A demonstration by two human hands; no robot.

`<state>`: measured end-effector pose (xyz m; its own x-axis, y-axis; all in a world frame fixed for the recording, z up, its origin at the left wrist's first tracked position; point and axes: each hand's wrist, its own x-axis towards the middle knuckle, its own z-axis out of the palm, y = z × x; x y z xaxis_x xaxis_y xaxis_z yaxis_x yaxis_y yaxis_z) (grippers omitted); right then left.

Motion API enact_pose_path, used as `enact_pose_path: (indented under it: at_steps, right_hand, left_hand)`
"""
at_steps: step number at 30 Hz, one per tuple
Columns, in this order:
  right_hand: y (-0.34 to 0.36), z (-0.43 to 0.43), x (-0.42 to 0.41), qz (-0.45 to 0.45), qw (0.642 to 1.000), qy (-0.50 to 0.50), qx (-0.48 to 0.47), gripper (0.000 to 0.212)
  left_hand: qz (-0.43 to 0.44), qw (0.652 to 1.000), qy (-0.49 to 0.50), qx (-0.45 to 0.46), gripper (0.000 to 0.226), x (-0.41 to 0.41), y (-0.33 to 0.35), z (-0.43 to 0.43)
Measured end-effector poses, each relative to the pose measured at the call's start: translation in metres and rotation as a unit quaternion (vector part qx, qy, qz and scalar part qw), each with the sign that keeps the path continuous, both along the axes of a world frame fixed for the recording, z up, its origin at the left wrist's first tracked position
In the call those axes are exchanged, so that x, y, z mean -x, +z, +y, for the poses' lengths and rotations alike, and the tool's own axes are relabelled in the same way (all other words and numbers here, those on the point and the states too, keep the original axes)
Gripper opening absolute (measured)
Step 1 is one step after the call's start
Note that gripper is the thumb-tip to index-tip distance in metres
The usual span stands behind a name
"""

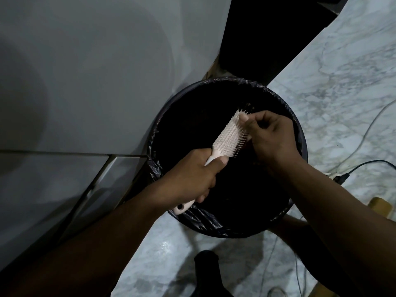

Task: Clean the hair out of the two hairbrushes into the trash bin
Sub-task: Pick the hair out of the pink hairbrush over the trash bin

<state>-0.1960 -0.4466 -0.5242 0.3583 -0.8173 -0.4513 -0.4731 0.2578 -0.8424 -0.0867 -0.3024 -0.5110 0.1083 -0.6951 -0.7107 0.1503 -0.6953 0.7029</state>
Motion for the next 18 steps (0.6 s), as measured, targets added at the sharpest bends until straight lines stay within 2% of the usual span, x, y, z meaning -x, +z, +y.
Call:
enact_pose_path:
  at_steps: [4,6,9,13,18]
  right_hand:
    - [0.013,-0.002,-0.004,-0.062,0.980,-0.094,-0.164,0.028]
    - [0.013,-0.007,-0.004,-0.076,0.973,-0.116,-0.183,0.031]
    - [0.009,-0.003,-0.006,-0.063,0.986,-0.042,-0.150,0.026]
    - [0.002,0.004,-0.004,-0.055,0.994,0.056,-0.076,0.053]
    - [-0.005,0.000,0.002,-0.032,0.999,0.021,-0.009,0.018]
  left_hand:
    - [0.006,1.000,0.021,-0.017,0.032,-0.003,-0.003,0.000]
    - [0.000,1.000,0.023,-0.017,0.033,-0.003,-0.004,0.000]
    - [0.002,0.999,0.039,-0.020,0.034,-0.003,-0.005,0.000]
    - [0.003,0.999,0.039,-0.017,0.033,-0.005,-0.006,-0.001]
    - [-0.010,1.000,-0.006,-0.004,0.029,-0.002,-0.006,0.002]
